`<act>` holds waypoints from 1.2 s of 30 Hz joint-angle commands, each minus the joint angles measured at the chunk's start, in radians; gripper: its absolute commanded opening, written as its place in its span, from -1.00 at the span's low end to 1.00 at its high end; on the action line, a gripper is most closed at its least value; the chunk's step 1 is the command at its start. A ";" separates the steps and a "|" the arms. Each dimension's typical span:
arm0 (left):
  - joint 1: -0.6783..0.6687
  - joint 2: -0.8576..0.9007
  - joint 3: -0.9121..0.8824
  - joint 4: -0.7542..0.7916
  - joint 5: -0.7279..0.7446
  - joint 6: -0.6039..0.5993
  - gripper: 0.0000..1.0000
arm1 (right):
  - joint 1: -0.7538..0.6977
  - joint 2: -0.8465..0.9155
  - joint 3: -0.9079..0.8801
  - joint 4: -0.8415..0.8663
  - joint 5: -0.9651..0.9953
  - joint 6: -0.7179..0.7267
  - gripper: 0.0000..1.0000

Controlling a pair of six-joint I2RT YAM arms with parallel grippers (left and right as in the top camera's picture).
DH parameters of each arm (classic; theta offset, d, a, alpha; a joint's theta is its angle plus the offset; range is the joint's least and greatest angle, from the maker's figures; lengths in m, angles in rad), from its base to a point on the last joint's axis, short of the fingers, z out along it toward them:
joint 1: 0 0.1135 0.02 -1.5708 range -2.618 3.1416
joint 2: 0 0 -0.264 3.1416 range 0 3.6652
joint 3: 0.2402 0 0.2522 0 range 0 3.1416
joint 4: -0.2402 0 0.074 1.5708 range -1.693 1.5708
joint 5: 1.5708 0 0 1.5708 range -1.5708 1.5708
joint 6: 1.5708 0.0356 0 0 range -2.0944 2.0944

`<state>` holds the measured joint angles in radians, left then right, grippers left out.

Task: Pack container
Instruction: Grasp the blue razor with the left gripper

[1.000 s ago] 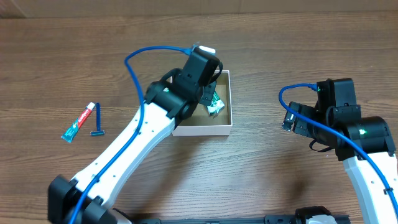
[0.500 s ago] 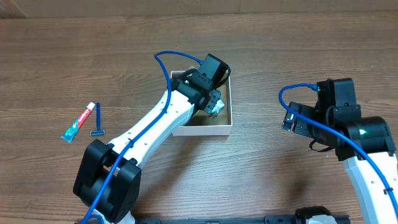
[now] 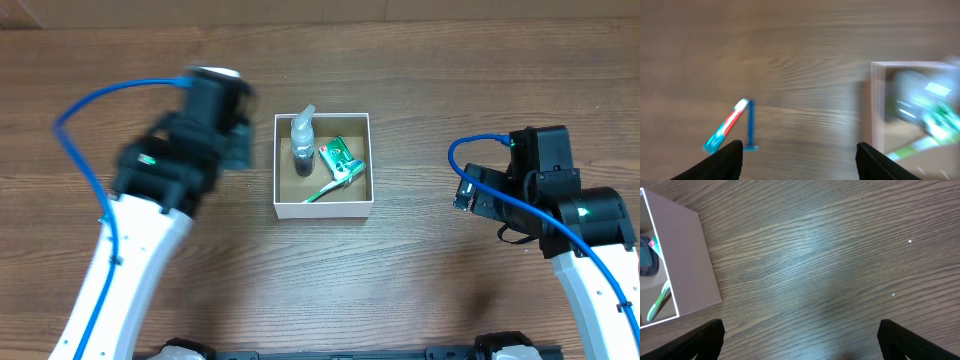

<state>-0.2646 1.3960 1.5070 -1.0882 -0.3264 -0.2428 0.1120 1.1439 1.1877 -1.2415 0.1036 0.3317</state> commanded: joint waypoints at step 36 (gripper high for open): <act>0.467 0.670 -0.231 0.312 0.279 0.048 -0.54 | -0.003 -0.002 0.003 -0.002 -0.001 -0.008 1.00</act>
<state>0.2028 1.9987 1.2980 -0.7658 -0.0334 -0.2035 0.1120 1.1439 1.1877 -1.2488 0.1036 0.3317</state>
